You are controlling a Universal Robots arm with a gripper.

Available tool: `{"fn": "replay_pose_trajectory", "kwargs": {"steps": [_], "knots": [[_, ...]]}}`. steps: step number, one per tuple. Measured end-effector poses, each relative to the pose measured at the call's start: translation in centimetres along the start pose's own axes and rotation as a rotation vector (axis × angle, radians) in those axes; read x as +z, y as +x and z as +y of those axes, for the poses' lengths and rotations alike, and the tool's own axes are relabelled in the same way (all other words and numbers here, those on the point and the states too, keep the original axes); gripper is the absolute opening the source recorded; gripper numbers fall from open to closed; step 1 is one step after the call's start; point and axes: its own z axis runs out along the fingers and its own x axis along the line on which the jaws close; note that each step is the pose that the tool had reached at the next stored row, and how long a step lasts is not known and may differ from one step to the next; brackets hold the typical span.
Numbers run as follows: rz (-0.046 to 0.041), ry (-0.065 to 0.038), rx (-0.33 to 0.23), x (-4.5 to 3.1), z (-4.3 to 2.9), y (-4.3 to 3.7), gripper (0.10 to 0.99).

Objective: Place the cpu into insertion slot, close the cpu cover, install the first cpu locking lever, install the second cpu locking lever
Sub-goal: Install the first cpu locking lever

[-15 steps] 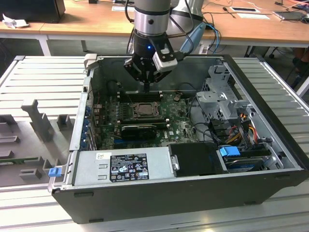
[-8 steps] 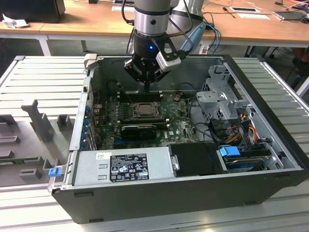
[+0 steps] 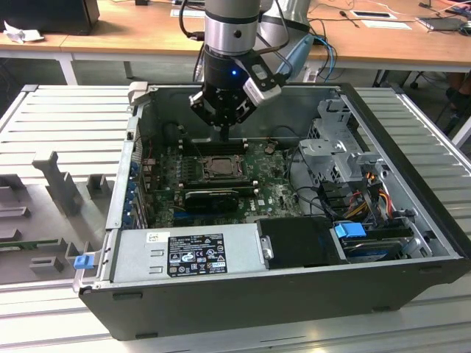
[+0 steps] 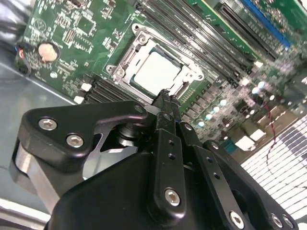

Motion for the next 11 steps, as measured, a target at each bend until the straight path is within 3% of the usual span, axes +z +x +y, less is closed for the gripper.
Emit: {"fn": "replay_pose_trajectory", "kwargs": {"steps": [3,7,11], "knots": [[0.0001,0.0,-0.05,0.01,0.0,0.0,0.106],[-0.0002,0.001,-0.077,0.01,0.0,0.02,0.106],[-0.0034,0.001,-0.083,0.03,0.13,0.93,0.106]]}}
